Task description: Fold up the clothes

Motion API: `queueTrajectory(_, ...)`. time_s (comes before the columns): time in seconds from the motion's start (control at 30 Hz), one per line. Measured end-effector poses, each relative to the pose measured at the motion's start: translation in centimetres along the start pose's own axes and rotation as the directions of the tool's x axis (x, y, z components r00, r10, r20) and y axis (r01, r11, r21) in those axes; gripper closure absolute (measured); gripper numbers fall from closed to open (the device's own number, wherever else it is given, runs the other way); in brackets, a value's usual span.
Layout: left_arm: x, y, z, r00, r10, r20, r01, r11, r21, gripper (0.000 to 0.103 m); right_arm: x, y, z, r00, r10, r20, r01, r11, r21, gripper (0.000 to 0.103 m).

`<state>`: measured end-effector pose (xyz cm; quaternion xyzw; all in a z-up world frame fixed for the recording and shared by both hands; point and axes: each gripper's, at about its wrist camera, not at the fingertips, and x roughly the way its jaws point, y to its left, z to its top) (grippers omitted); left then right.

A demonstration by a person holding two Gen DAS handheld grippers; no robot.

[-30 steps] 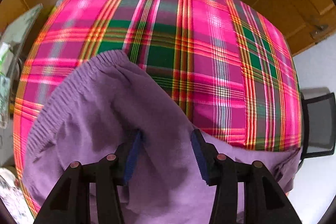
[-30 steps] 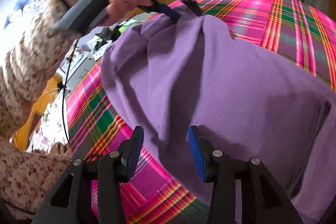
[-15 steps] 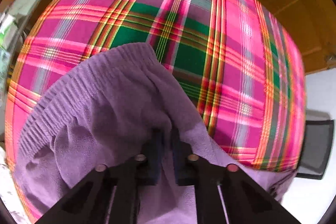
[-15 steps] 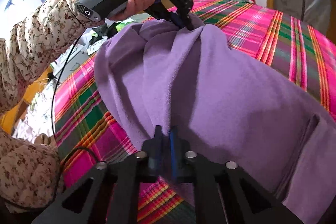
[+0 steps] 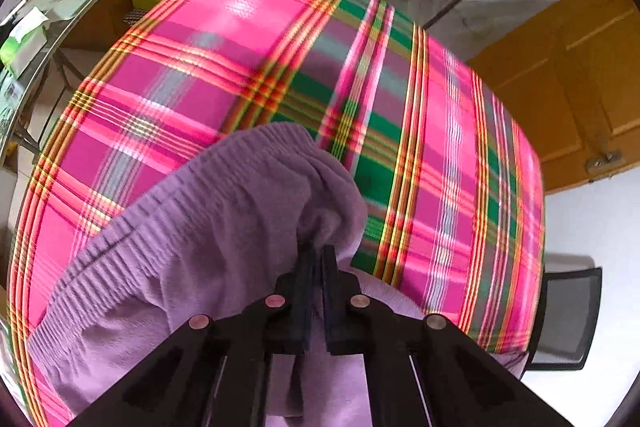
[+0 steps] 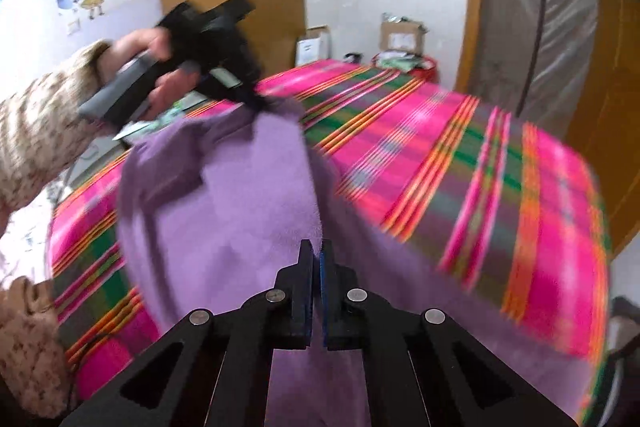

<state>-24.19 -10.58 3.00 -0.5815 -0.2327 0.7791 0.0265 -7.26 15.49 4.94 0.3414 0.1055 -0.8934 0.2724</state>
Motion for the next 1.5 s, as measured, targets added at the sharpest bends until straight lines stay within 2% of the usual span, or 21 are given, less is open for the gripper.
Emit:
queueTrajectory(0.2, -0.5, 0.9, 2.2, 0.998, -0.031, 0.056, 0.034, 0.998, -0.048, 0.099, 2.6, -3.8, 4.7, 0.993, -0.121, -0.005, 0.121, 0.992, -0.018, 0.100)
queueTrajectory(0.47, 0.7, 2.7, 4.5, 0.992, -0.060, 0.108, 0.073, 0.990, -0.122, 0.099, 7.7, -6.1, 9.0, 0.977, -0.211, -0.039, 0.208, 0.975, -0.084, 0.100)
queueTrajectory(0.6, 0.7, 3.6, 5.3, 0.989, -0.049, 0.137, 0.070, 0.986, -0.152, 0.099, 10.6, -6.3, 10.9, 0.966, -0.253, -0.041, 0.246, 0.960, -0.134, 0.100)
queueTrajectory(0.77, 1.0, 4.9, 6.4, 0.985, -0.056, 0.163, 0.089, 0.975, -0.205, 0.099, 14.5, -6.2, 13.1, 0.944, -0.330, -0.028, 0.316, 0.923, -0.220, 0.100)
queueTrajectory(0.93, 0.9, 6.4, 7.1, 0.982, -0.045, 0.184, 0.089, 0.968, -0.236, 0.099, 17.4, -5.4, 14.6, 0.915, -0.403, 0.022, 0.390, 0.868, -0.308, 0.100)
queueTrajectory(1.07, 1.4, 7.3, 8.1, 0.981, -0.042, 0.192, 0.093, 0.960, -0.264, 0.099, 19.8, -4.5, 15.1, 0.877, -0.474, 0.076, 0.467, 0.803, -0.370, 0.100)
queueTrajectory(1.13, 1.7, 7.7, 8.5, 0.981, -0.040, 0.192, 0.093, 0.955, -0.280, 0.099, 21.0, -4.3, 15.3, 0.861, -0.500, 0.088, 0.492, 0.780, -0.387, 0.100)
queueTrajectory(1.23, 2.1, 7.6, 8.9, 0.981, -0.021, 0.195, 0.072, 0.963, -0.258, 0.099, 23.0, -4.2, 15.4, 0.843, -0.531, 0.080, 0.515, 0.756, -0.405, 0.100)
queueTrajectory(1.37, 2.7, 7.4, 9.4, 0.980, 0.004, 0.200, 0.042, 0.973, -0.227, 0.098, 24.7, -4.3, 15.3, 0.839, -0.542, 0.042, 0.513, 0.763, -0.393, 0.100)
queueTrajectory(1.43, 2.8, 7.3, 9.5, 0.980, 0.014, 0.200, 0.028, 0.979, -0.204, 0.097, 24.9, -4.6, 15.4, 0.850, -0.526, 0.002, 0.488, 0.788, -0.376, 0.100)
queueTrajectory(1.5, 2.5, 7.5, 9.5, 0.981, -0.004, 0.192, 0.040, 0.982, -0.185, 0.097, 24.4, -5.0, 15.4, 0.861, -0.507, -0.031, 0.469, 0.816, -0.338, 0.093)
